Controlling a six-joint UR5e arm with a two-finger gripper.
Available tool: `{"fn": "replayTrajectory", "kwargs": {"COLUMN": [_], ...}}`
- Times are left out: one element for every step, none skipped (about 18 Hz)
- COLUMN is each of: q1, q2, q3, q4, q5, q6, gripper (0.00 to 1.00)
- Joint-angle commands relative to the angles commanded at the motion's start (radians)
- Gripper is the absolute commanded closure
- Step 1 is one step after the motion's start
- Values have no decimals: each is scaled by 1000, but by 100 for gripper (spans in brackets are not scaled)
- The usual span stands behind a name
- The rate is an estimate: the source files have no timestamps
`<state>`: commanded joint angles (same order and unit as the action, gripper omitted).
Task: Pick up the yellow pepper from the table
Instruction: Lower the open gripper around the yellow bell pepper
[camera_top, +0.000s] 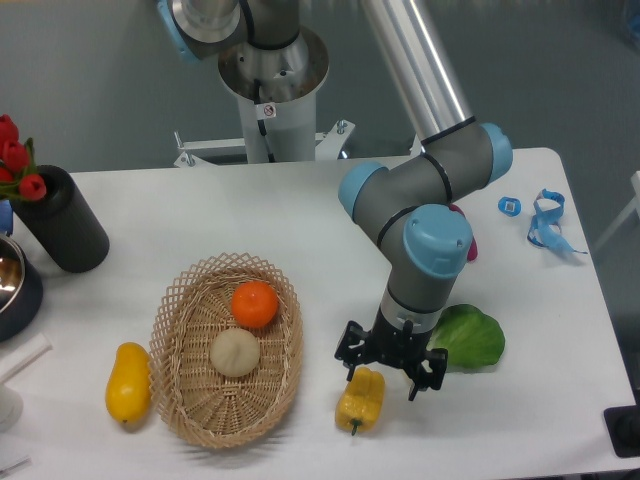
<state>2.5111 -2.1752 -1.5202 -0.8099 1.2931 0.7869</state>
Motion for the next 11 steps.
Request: {"fn": "replayTrajectory", "kwargs": {"q1": [0,0,-2,-3,-8,-12,-15,-23,-25,-26,-26], "q2": [-2,-5,-6,-9,-15,-21,-23,-29,-29,-32,-37], "q3": [3,3,2,3,5,6,8,9,11,11,11], "q4": [0,0,2,2,2,3,3,3,3,3,3], "q5": [2,0,2,2,2,11,21,28,28,29,32], "q6": [0,3,8,8,9,9,9,9,11,11,11], "gripper": [0,0,0,0,0,0,0,0,0,0,0]}}
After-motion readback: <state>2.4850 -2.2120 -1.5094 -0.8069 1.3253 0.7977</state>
